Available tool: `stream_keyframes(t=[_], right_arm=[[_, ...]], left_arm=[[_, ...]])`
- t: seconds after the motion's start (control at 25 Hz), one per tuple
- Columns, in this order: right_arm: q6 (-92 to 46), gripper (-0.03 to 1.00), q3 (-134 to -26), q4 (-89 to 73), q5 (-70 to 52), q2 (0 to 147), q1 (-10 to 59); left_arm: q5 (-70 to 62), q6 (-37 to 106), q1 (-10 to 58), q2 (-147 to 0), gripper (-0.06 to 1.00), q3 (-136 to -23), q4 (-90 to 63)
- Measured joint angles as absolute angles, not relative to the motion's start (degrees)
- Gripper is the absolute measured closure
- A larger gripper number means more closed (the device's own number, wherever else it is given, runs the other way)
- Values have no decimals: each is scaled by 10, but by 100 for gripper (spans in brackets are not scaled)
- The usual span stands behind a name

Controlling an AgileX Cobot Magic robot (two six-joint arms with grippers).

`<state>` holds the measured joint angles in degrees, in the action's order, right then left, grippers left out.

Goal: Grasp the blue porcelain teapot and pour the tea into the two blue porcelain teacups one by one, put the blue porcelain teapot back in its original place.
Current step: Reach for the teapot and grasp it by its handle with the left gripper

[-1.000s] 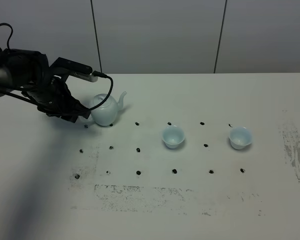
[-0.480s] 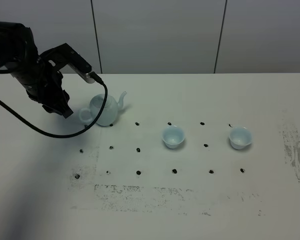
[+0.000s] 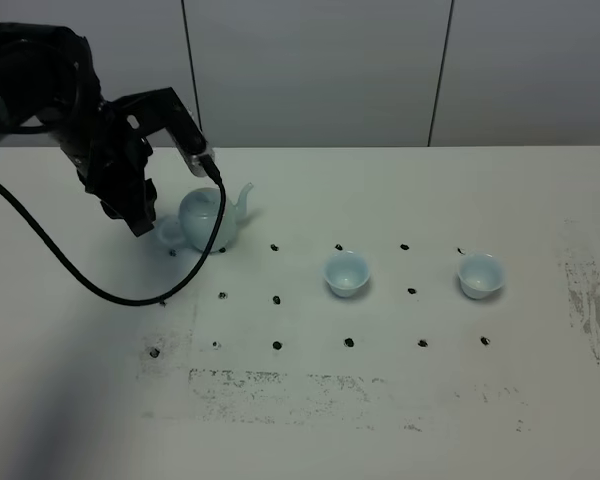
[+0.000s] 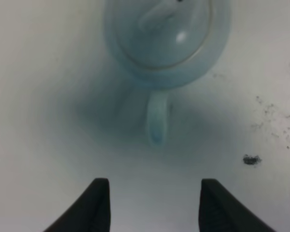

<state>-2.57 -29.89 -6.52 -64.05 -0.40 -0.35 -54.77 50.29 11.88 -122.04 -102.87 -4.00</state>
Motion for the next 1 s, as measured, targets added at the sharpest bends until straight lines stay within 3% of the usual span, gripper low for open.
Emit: stream_keyframes(t=[1.0], right_arm=[[-26, 60, -299, -98, -640, -4, -3]], left_arm=[[-598, 484, 130, -1328, 50, -1129, -52]])
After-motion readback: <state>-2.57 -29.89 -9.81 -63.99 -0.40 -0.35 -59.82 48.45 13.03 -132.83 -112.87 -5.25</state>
